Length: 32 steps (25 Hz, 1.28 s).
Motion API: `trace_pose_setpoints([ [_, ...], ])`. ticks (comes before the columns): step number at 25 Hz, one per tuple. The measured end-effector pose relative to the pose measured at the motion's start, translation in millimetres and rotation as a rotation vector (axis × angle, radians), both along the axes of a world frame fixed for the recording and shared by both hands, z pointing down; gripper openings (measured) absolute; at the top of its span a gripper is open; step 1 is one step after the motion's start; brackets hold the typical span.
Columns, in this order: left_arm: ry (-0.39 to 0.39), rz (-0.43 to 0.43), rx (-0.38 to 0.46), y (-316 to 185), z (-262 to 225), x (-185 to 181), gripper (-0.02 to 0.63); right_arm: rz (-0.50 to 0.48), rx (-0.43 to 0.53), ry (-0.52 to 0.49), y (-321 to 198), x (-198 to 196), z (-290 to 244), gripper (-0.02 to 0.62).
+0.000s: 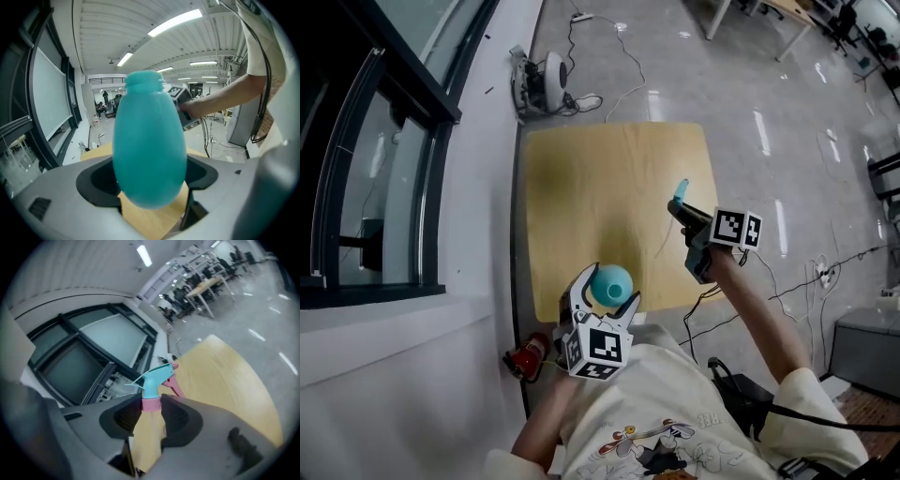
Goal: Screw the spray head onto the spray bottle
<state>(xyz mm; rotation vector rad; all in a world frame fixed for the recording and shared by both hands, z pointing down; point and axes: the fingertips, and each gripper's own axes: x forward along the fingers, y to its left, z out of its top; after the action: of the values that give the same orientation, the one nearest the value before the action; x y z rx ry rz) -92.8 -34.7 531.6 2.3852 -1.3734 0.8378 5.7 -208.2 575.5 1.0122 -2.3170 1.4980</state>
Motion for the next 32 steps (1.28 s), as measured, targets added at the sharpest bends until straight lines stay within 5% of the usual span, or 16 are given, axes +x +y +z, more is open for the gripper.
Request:
trace_pose_setpoints([
  [8,0.025,0.107,-0.061,-19,-22,44,0.410,-0.324,0.658,-0.070,57,-4,-210,0.133],
  [14,-0.077,0.235,-0.132,0,-6,64,0.410,-0.490,0.956,-0.175,132,-10,-307,0.132],
  [21,-0.096,0.281,-0.132,5,-48,61,0.410,-0.592,1.000,-0.321,172,-36,-365,0.133],
  [32,-0.070,0.361,-0.015,7,-157,75,0.410,-0.764,0.980,-0.340,195,-50,-354,0.132],
])
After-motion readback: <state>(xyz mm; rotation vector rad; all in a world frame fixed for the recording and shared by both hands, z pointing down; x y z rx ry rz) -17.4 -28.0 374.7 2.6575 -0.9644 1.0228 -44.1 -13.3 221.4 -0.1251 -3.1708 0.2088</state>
